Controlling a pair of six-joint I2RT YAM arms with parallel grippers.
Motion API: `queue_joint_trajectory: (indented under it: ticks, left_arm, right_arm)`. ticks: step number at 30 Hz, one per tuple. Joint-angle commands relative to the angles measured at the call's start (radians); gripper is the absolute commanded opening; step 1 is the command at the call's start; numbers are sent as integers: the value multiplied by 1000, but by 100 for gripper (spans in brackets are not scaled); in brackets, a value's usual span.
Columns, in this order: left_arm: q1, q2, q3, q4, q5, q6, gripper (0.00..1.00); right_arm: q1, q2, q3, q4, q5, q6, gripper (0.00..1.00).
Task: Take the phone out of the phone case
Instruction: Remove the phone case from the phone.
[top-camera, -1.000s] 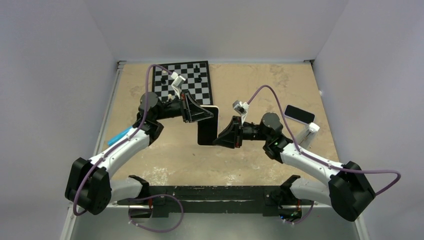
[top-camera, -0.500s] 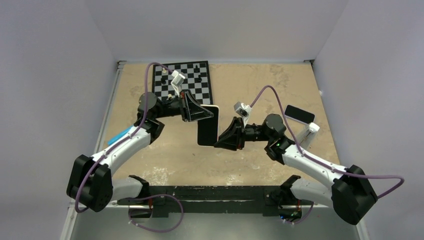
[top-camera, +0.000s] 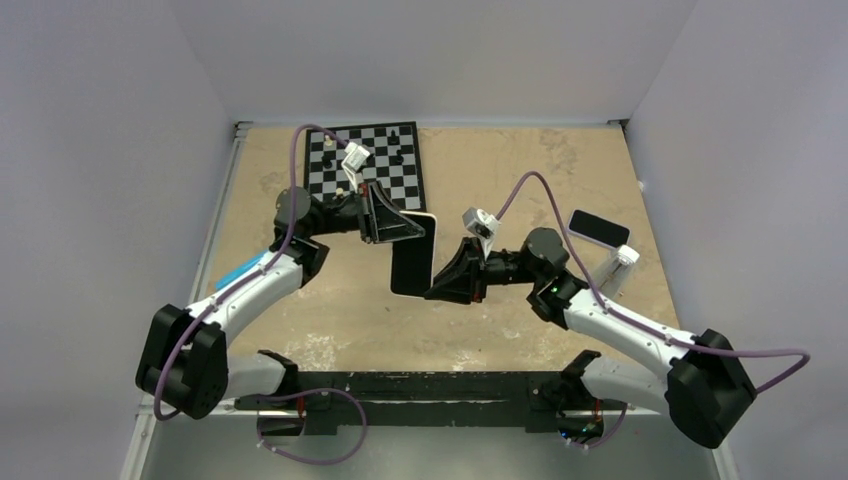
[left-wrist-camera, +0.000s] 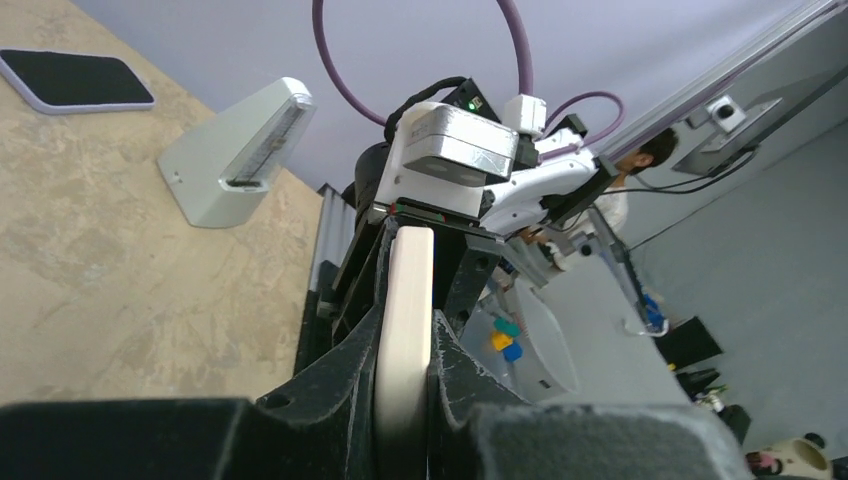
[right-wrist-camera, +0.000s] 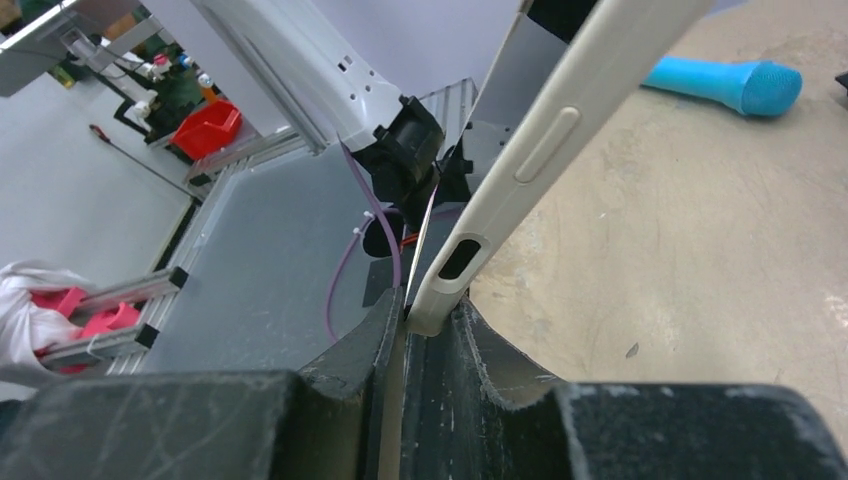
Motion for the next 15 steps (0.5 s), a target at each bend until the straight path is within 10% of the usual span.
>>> queue_joint_trajectory:
  ticks: [1, 7, 15]
  left_arm:
    - [6, -19, -27, 220, -43, -341, 0]
    - [6, -64, -91, 417, -69, -674, 0]
    - [2, -237, -129, 231, -82, -660, 0]
  right_arm:
    - [48, -24, 77, -17, -20, -131, 0]
    - [133, 63, 259, -189, -43, -293, 0]
    - [193, 105, 454, -424, 134, -560, 0]
